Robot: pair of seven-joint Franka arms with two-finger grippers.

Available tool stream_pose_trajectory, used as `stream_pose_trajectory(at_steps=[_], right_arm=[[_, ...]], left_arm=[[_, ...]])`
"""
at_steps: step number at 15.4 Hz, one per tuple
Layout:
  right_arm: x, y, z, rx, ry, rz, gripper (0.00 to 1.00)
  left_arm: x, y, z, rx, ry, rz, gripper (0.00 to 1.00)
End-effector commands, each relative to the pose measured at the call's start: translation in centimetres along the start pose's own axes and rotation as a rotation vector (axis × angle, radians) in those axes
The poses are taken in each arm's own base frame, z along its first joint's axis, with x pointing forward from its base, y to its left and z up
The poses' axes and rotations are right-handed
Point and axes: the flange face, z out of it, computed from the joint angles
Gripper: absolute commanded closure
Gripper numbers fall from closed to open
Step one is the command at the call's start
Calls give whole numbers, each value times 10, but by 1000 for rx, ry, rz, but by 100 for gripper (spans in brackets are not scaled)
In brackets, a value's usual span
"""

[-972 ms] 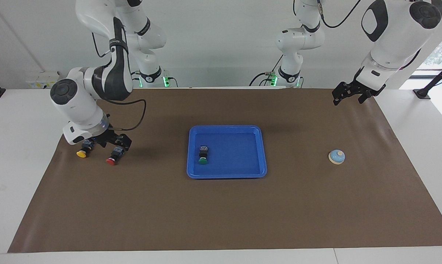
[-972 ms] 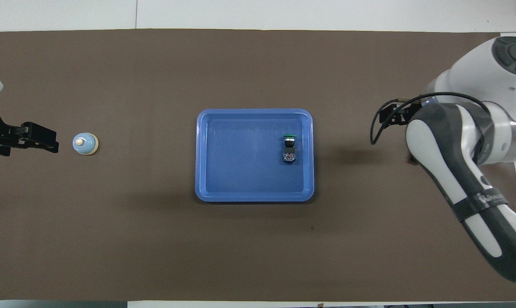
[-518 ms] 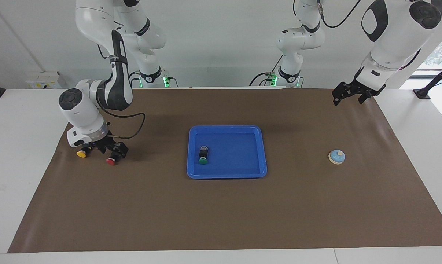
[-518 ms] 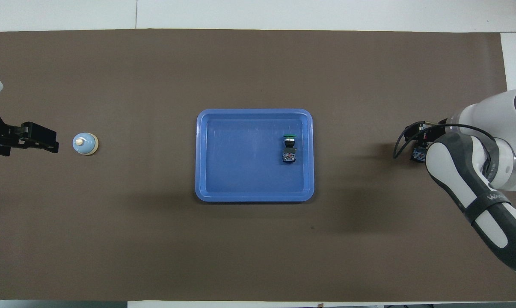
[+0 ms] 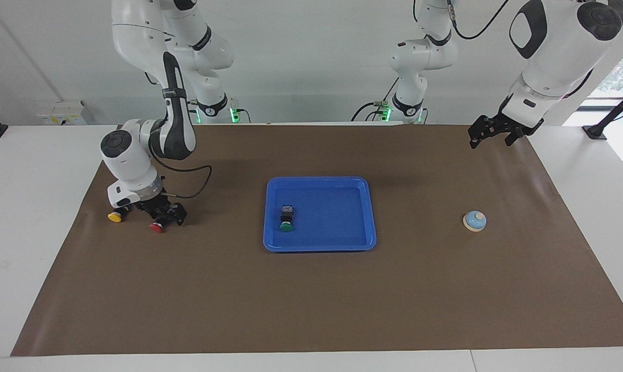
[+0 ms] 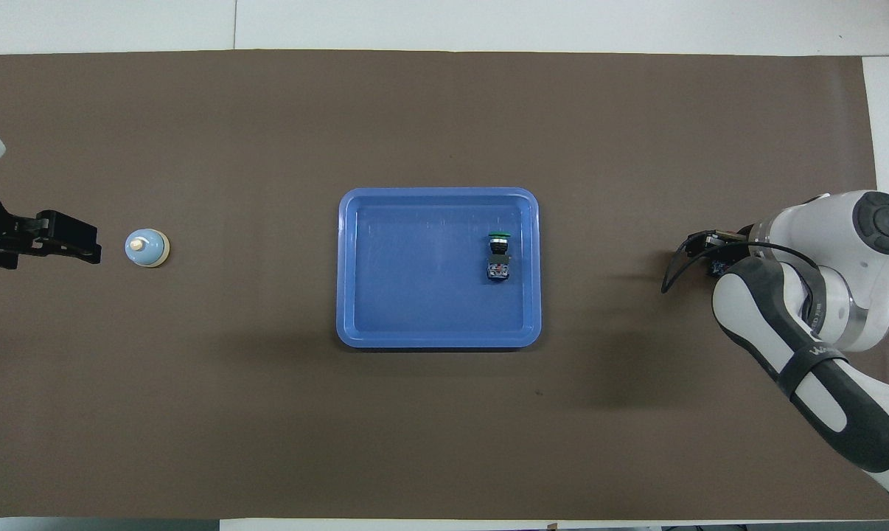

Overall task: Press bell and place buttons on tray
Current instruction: 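Grasp the red-capped button with the right gripper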

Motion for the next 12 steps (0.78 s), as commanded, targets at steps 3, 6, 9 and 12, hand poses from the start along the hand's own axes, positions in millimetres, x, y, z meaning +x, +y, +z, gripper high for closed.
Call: stream_pose_trajectory(at_steps=[3,6,9,12], right_arm=[[-3,-4,-5,-4,-14,-18,100],[3,-9,-21,-9,-46,-25,100],[22,-34,-63,-16,-85,-46,100],[23,-98,-104,-30,-104,-11,100]], left_arm=[[-6,-2,-5,-10,-3,-14,0],[-6,-2,-5,-10,-3,-14,0],[-6,-2,-5,-10,-3,-14,0],[-6,-2,-5,-10,-3,-14,0]])
